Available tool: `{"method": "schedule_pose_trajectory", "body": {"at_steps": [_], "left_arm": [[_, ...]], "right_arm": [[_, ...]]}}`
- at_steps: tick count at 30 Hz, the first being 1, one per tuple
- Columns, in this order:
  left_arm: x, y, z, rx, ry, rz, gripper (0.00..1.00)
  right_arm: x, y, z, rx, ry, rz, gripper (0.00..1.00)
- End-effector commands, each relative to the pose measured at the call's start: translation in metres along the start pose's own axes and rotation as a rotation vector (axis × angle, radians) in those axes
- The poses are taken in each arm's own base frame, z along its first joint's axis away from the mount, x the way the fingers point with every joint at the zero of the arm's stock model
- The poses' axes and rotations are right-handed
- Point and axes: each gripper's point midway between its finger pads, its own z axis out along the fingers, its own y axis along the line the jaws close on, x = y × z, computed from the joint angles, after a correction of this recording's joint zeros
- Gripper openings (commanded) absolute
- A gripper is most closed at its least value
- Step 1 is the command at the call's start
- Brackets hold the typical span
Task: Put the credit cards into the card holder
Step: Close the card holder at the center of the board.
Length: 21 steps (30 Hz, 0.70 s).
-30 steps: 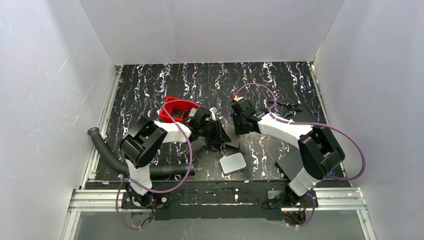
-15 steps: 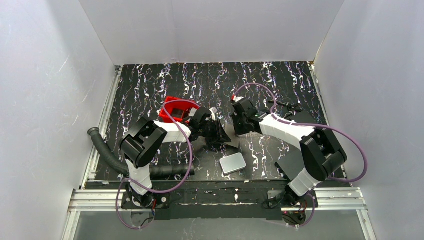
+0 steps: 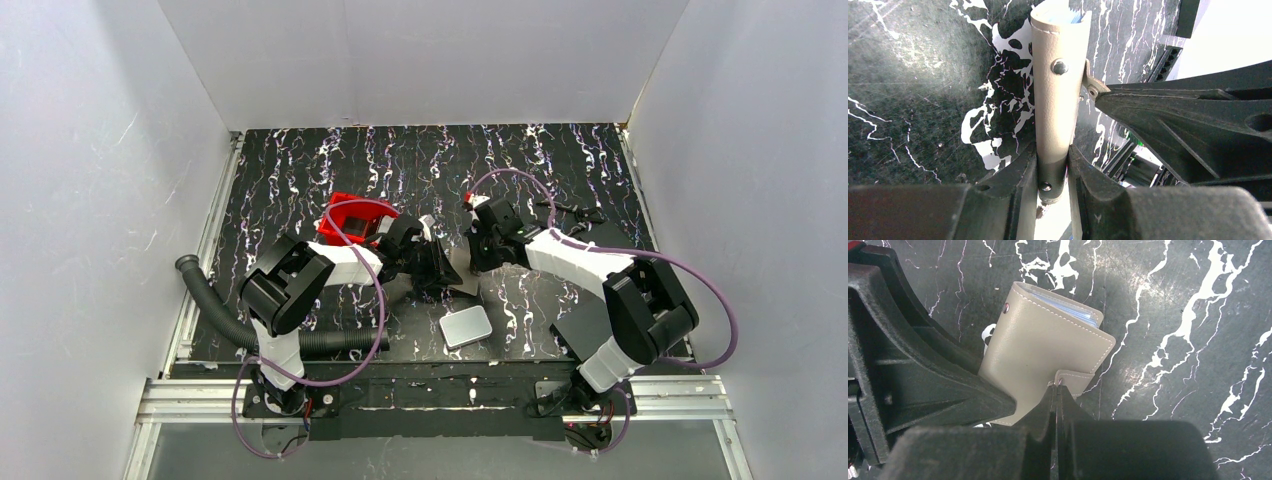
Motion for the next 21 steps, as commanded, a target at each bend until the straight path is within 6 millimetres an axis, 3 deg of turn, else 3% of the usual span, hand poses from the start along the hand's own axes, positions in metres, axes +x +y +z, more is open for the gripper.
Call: {"method": "schedule_pose_trajectory", "body": {"at_steps": [1, 21], "left_arm": [[0.004, 0.011, -0.001, -0.066, -0.001, 0.014, 0.0], [0.004, 0.011, 0.001, -0.064, 0.007, 0.015, 0.0]], "right_arm": [[0.0, 0.012, 0.003, -0.065, -0.003, -0.013, 0.01], [0.019, 0.005, 0.007, 0.011, 0.057, -0.096, 0.01]]}}
